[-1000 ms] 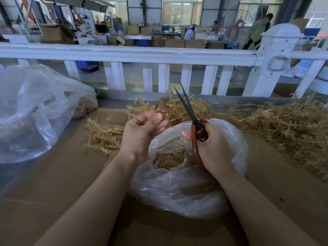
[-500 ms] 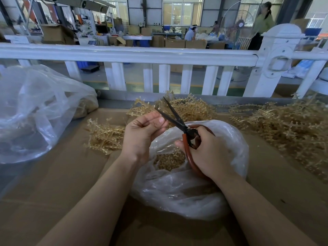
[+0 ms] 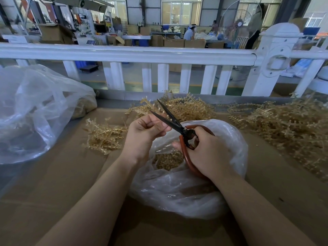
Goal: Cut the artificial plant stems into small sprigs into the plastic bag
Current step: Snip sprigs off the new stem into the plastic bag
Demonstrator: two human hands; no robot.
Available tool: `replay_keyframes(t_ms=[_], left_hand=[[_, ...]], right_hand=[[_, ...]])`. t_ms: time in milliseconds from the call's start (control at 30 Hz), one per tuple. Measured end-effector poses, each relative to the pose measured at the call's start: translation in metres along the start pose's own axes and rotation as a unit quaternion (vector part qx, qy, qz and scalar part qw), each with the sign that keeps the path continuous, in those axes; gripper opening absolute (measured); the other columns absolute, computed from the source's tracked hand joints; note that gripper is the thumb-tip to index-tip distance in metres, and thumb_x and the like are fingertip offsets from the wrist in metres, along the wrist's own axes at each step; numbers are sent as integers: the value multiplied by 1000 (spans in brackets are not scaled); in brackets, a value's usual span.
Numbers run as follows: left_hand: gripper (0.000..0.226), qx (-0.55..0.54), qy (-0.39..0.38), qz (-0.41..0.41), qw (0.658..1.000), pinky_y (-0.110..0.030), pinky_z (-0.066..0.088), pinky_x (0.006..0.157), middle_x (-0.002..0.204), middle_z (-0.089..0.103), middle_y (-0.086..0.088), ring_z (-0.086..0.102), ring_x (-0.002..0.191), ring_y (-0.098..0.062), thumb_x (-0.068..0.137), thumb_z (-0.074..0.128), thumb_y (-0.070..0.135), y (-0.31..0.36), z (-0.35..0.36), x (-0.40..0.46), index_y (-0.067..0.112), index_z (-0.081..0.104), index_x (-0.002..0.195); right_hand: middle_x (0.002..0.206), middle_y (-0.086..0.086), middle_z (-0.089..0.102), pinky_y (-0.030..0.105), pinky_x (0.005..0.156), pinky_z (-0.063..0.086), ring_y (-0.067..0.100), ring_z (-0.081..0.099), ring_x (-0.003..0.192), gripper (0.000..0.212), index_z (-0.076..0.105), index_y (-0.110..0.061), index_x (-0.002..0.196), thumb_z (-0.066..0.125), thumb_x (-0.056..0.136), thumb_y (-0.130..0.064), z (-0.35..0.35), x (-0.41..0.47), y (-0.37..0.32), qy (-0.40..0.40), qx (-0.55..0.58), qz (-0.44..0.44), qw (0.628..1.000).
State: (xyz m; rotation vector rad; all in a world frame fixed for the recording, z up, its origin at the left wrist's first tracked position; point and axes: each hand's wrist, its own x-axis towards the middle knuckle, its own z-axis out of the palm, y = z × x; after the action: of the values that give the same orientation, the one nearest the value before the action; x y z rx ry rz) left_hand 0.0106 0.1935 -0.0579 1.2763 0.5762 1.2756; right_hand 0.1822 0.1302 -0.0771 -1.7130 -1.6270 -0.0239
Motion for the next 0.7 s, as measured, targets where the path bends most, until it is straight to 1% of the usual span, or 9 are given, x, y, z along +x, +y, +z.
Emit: replay_keyframes(t_ms=[100, 233, 333, 400, 467, 567, 700], left_hand=[[10, -6, -2, -1, 1000, -22, 54, 71, 72, 70, -6, 66, 71, -13, 85, 64, -4, 0, -1, 1, 4, 67, 81], [12, -2, -4, 5, 1000, -24, 53, 72, 74, 70, -6, 65, 72, -14, 88, 62, -6, -2, -2, 1, 4, 68, 84], [8, -9, -11, 8, 1000, -24, 52, 72, 74, 69, -7, 63, 71, -15, 86, 64, -3, -2, -3, 2, 3, 69, 86], [5, -18, -12, 8, 1000, -24, 52, 72, 73, 69, -7, 64, 70, -14, 82, 67, 3, -2, -2, 1, 3, 68, 86], [9, -24, -7, 8, 1000, -24, 52, 71, 72, 70, -6, 65, 69, -14, 77, 69, 8, -2, -2, 1, 3, 68, 85], [9, -22, -3, 9, 1000, -24, 53, 72, 71, 70, -7, 65, 69, -15, 76, 69, 8, -2, -3, 1, 2, 67, 83], [6, -27, -3, 10, 1000, -24, 52, 71, 71, 69, -8, 63, 68, -16, 78, 68, 6, -2, -3, 2, 3, 68, 83]], right_hand=[[89, -14, 67, 6, 62, 37, 2, 56, 76, 64, 66, -25, 102, 54, 72, -80, -1, -1, -1, 3, -8, -4, 1000], [90, -12, 69, 15, 66, 44, 3, 59, 79, 66, 67, -24, 103, 52, 72, -81, -3, -1, -3, 8, -10, -10, 1000], [90, -13, 69, 14, 66, 43, 1, 56, 77, 73, 67, -25, 104, 45, 70, -85, -4, 0, -4, 9, -12, -14, 1000], [89, -13, 69, 17, 66, 47, 1, 57, 77, 75, 67, -25, 102, 41, 69, -87, -4, -1, -4, 9, -14, -14, 1000], [87, -13, 68, 18, 67, 48, 1, 57, 75, 75, 67, -24, 99, 41, 69, -88, -3, -2, -4, 13, -15, -14, 1000], [84, -14, 67, 15, 64, 44, 1, 56, 71, 74, 66, -24, 97, 42, 69, -88, -3, -1, -4, 14, -12, -15, 1000], [82, -14, 67, 20, 63, 50, 2, 58, 68, 73, 67, -23, 95, 43, 70, -87, -1, -1, -4, 15, -13, -16, 1000]])
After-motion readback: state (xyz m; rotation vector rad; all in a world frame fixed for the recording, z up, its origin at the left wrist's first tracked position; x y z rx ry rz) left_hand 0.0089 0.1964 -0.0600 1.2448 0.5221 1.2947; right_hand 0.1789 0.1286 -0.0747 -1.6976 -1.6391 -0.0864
